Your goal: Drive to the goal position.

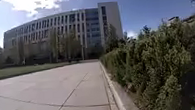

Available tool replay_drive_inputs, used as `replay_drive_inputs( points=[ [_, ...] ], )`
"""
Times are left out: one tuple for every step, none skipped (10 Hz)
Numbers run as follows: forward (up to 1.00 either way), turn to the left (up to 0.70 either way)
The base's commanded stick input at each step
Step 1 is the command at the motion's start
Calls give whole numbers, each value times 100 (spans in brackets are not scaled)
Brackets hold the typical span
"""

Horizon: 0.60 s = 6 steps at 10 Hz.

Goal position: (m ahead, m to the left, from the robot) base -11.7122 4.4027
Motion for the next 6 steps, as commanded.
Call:
replay_drive_inputs(
  points=[
    [5,0],
    [4,0],
    [5,0],
    [4,0],
    [5,0],
    [5,0]
  ],
)
